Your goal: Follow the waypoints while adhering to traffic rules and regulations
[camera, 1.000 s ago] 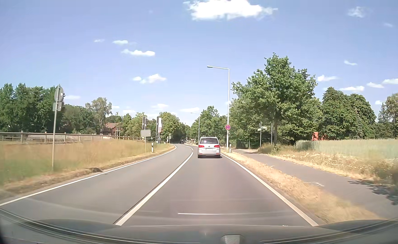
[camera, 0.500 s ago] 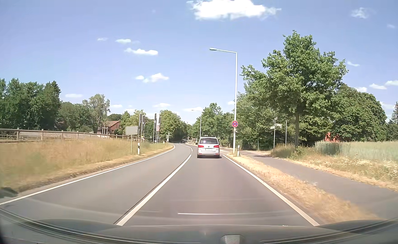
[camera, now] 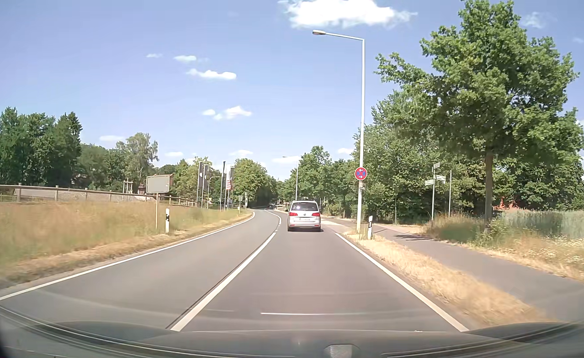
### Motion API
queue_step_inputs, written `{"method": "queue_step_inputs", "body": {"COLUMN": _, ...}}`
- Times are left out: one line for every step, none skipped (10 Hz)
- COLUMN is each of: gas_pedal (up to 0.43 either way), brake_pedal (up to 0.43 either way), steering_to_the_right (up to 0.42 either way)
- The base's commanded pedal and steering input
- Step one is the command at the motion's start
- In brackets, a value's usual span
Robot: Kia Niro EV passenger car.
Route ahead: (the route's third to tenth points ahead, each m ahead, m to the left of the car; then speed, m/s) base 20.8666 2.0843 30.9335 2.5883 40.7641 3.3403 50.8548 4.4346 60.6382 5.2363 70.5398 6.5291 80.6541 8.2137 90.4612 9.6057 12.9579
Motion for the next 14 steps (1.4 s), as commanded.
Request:
{"method": "queue_step_inputs", "body": {"gas_pedal": 0.079, "brake_pedal": 0.030, "steering_to_the_right": -0.008}}
{"method": "queue_step_inputs", "body": {"gas_pedal": 0.079, "brake_pedal": 0.030, "steering_to_the_right": -0.009}}
{"method": "queue_step_inputs", "body": {"gas_pedal": 0.079, "brake_pedal": 0.030, "steering_to_the_right": -0.009}}
{"method": "queue_step_inputs", "body": {"gas_pedal": 0.079, "brake_pedal": 0.030, "steering_to_the_right": -0.009}}
{"method": "queue_step_inputs", "body": {"gas_pedal": 0.079, "brake_pedal": 0.030, "steering_to_the_right": -0.009}}
{"method": "queue_step_inputs", "body": {"gas_pedal": 0.079, "brake_pedal": 0.030, "steering_to_the_right": -0.009}}
{"method": "queue_step_inputs", "body": {"gas_pedal": 0.079, "brake_pedal": 0.030, "steering_to_the_right": -0.009}}
{"method": "queue_step_inputs", "body": {"gas_pedal": 0.079, "brake_pedal": 0.030, "steering_to_the_right": -0.009}}
{"method": "queue_step_inputs", "body": {"gas_pedal": 0.079, "brake_pedal": 0.030, "steering_to_the_right": -0.009}}
{"method": "queue_step_inputs", "body": {"gas_pedal": 0.079, "brake_pedal": 0.030, "steering_to_the_right": -0.009}}
{"method": "queue_step_inputs", "body": {"gas_pedal": 0.079, "brake_pedal": 0.030, "steering_to_the_right": -0.009}}
{"method": "queue_step_inputs", "body": {"gas_pedal": 0.079, "brake_pedal": 0.030, "steering_to_the_right": -0.009}}
{"method": "queue_step_inputs", "body": {"gas_pedal": 0.079, "brake_pedal": 0.030, "steering_to_the_right": -0.009}}
{"method": "queue_step_inputs", "body": {"gas_pedal": 0.079, "brake_pedal": 0.030, "steering_to_the_right": -0.009}}
